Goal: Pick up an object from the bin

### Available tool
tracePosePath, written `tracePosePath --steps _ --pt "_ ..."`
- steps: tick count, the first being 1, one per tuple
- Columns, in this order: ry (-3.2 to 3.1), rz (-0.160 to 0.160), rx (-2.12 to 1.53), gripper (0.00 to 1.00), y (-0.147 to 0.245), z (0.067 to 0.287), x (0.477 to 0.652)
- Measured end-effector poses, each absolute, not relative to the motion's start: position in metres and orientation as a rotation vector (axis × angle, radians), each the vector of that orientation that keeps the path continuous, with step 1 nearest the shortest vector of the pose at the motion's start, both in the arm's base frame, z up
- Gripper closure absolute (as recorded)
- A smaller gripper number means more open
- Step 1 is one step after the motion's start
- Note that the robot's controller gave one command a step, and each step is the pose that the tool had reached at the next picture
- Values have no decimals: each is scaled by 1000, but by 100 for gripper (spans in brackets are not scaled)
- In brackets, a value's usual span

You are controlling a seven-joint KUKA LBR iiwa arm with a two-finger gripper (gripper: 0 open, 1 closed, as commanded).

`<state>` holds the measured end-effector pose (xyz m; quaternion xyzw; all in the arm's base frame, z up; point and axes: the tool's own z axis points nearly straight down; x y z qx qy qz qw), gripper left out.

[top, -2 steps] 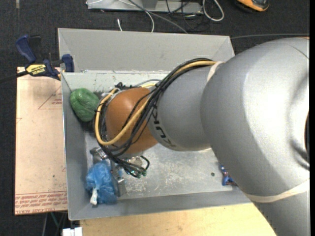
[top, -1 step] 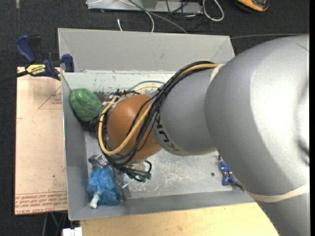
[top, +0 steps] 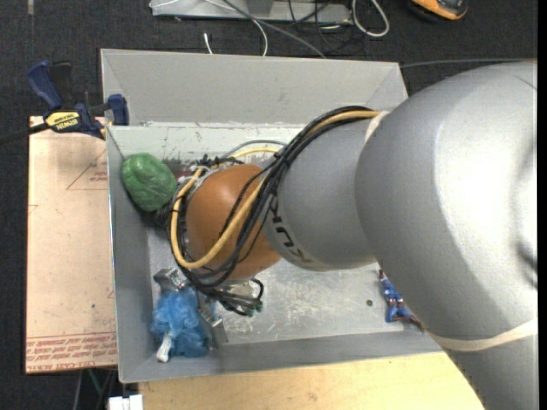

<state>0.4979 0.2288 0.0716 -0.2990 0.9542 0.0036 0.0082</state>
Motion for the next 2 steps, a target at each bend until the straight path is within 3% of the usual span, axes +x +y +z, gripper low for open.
tracePosePath --steps 1,2 --pt "2974 13 -951 100 237 71 501" --pt "2974 13 -951 100 237 71 501"
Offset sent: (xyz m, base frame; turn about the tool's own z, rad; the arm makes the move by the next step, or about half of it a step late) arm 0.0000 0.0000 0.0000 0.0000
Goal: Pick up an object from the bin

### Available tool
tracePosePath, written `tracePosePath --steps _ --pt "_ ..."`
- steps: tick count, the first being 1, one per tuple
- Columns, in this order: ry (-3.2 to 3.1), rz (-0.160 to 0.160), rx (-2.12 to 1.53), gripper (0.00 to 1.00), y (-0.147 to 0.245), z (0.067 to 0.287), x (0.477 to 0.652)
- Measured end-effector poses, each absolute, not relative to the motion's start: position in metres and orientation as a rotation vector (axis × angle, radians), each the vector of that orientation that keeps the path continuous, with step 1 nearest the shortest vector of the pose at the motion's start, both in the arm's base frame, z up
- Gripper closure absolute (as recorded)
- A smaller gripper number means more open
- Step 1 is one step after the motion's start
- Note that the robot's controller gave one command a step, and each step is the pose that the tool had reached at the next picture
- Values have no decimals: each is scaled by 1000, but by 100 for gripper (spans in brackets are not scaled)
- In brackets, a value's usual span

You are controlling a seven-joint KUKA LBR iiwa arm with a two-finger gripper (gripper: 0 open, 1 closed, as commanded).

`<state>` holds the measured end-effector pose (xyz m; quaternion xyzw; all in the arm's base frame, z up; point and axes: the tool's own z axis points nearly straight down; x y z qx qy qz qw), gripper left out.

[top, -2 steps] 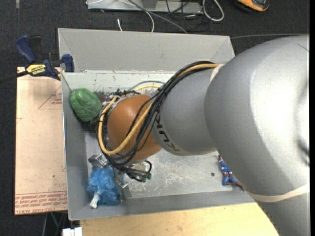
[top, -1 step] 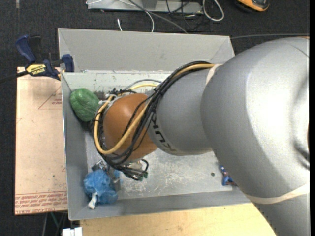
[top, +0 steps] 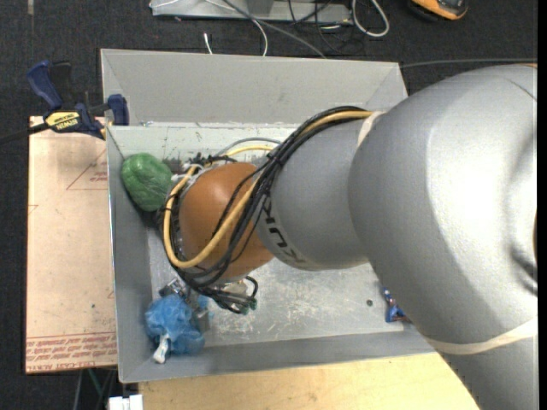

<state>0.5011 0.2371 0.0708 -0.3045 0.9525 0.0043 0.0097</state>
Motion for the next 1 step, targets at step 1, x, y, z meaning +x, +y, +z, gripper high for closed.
tracePosePath --steps 1 --pt "2972 13 -956 100 238 73 499"
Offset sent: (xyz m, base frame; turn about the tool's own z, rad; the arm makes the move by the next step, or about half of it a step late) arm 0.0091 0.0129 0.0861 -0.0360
